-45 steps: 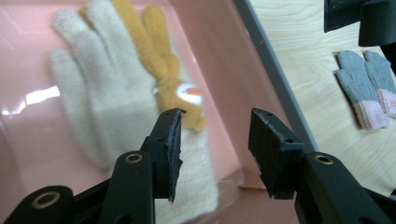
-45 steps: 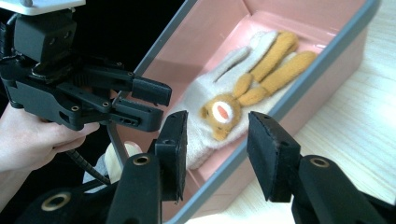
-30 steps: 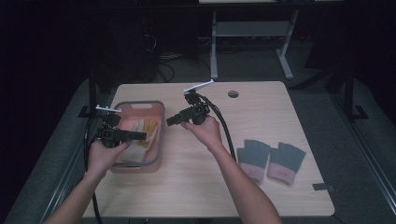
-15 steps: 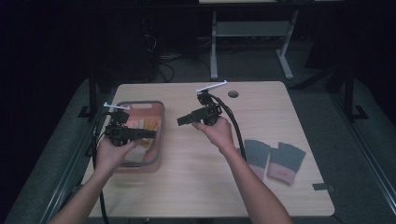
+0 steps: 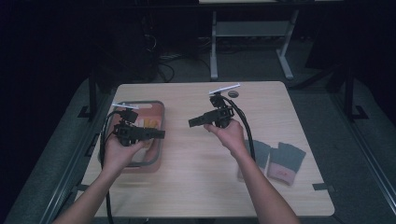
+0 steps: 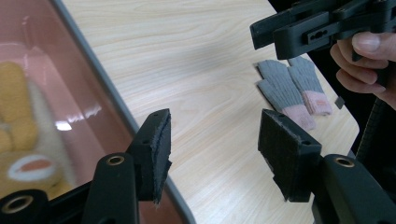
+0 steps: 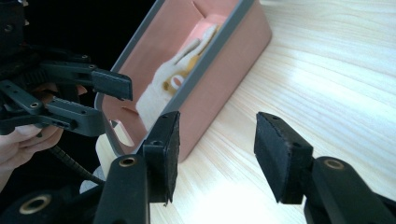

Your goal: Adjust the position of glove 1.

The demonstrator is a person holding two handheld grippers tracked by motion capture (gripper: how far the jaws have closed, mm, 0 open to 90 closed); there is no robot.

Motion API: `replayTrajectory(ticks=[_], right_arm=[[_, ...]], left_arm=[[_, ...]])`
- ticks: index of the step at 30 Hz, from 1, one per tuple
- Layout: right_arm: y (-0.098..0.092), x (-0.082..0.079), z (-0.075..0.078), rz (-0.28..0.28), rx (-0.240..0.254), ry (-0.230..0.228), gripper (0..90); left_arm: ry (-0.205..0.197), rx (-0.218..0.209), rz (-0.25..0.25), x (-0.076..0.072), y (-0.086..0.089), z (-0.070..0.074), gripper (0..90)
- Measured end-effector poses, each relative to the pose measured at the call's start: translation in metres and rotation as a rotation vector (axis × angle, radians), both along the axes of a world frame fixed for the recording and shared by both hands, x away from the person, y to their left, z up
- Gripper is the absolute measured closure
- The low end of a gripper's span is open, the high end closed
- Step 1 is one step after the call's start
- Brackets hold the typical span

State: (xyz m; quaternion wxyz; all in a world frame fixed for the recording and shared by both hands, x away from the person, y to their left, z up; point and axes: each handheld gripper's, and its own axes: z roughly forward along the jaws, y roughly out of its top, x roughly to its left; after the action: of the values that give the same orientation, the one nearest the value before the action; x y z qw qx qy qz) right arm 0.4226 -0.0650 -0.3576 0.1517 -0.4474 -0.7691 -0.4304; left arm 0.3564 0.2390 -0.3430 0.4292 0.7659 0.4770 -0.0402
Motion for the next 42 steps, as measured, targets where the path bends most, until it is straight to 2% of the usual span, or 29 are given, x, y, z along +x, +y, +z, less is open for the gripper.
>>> replayTrajectory(ticks=[6, 17, 37, 42], right_arm=[[-0.012, -0.003, -0.002, -0.013, 0.001, 0.0, 49.4], [-0.036, -0.013, -0.011, -0.047, 0.019, 0.02, 49.3], [-0.08, -0.031, -0.025, -0.095, -0.003, 0.034, 48.5], [-0.09, -0.037, -0.026, -0.105, 0.009, 0.031, 48.1]], left_arm=[[0.012, 0.01, -0.022, 0.002, -0.009, -0.002, 43.1], [0.003, 0.013, -0.066, 0.002, -0.032, -0.004, 42.0], [-0.013, 0.004, -0.128, -0.002, -0.074, -0.005, 41.4], [-0.012, 0.014, -0.139, -0.004, -0.083, -0.007, 40.9]])
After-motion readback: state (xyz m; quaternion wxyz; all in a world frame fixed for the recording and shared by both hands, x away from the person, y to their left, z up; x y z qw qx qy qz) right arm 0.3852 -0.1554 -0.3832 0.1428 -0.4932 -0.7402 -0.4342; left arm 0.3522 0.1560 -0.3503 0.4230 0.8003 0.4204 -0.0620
